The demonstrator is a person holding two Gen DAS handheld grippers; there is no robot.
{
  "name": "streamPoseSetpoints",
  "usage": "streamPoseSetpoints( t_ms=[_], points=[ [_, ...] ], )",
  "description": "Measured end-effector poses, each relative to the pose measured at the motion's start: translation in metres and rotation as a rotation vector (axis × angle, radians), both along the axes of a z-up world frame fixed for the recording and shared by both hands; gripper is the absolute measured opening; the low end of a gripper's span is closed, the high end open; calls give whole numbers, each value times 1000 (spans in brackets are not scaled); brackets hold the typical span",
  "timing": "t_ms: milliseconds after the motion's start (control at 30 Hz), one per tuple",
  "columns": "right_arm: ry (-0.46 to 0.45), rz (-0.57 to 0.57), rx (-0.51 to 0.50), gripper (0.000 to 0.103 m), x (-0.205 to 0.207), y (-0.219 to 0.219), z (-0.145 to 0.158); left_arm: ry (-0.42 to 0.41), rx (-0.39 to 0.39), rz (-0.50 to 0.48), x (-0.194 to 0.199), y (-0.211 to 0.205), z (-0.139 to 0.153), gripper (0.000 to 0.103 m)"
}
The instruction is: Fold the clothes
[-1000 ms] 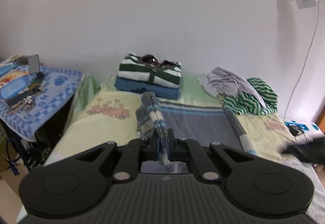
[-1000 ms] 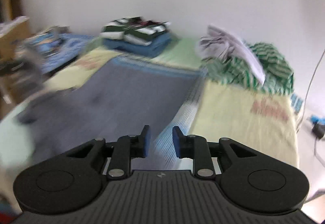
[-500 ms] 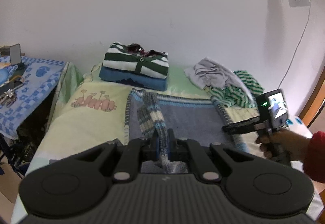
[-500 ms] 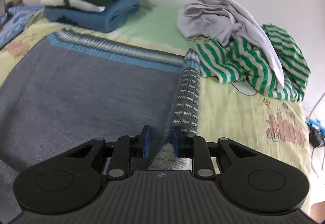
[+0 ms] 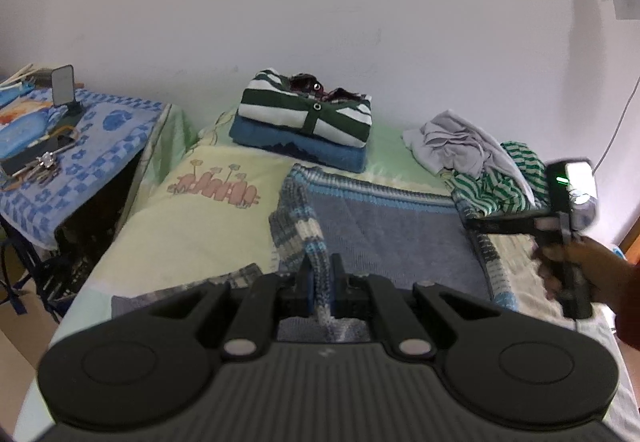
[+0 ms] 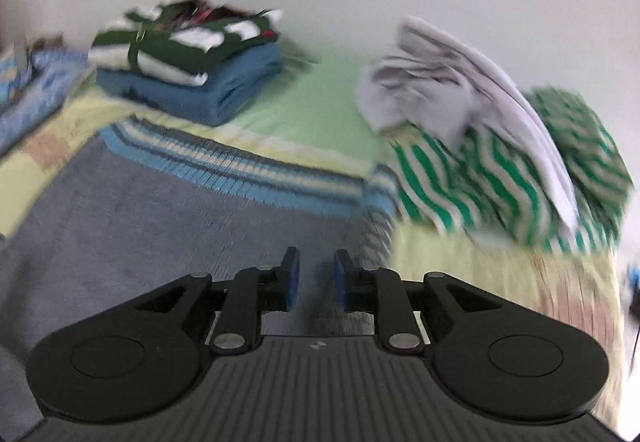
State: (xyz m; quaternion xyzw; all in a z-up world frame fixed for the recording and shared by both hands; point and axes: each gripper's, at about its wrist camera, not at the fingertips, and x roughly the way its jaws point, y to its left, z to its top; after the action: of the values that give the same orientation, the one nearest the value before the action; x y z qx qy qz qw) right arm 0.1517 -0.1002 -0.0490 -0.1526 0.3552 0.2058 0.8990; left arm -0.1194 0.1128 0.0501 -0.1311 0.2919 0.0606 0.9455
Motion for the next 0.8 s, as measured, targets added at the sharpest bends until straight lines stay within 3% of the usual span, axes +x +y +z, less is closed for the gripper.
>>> streamPoseSetpoints(
  t_ms=[133, 200, 267, 433, 500, 600, 667, 700, 733, 800],
  points=[
    [3, -57, -71, 18, 26, -1, -18, 38, 8, 33, 5, -2, -12, 1],
    [5, -76, -49, 17, 30, -13, -20, 59, 27, 50, 7, -2, -19, 1],
    [19, -105, -15, 10, 34, -27, -18, 72, 26, 63, 8, 2, -25, 1],
    [99, -225, 230, 9, 43, -69, -3, 50, 13, 92, 6, 18, -21, 1],
    [125, -256, 281, 9, 47, -77, -3, 26, -5, 98, 3, 25, -17, 1],
    [102, -225, 250, 17, 48, -66, -10, 29, -13, 92, 3, 27, -15, 1],
    [50, -221, 177, 32, 50, -53, -14, 38, -11, 86, 4, 26, -17, 1],
    [37, -217, 162, 34, 52, -49, -16, 40, -14, 83, 5, 26, -17, 1],
    [26, -217, 148, 33, 55, -45, -19, 42, -18, 81, 5, 25, -18, 1],
    [11, -239, 135, 10, 60, -43, -22, 38, -23, 79, 3, 25, -18, 1]
  ],
)
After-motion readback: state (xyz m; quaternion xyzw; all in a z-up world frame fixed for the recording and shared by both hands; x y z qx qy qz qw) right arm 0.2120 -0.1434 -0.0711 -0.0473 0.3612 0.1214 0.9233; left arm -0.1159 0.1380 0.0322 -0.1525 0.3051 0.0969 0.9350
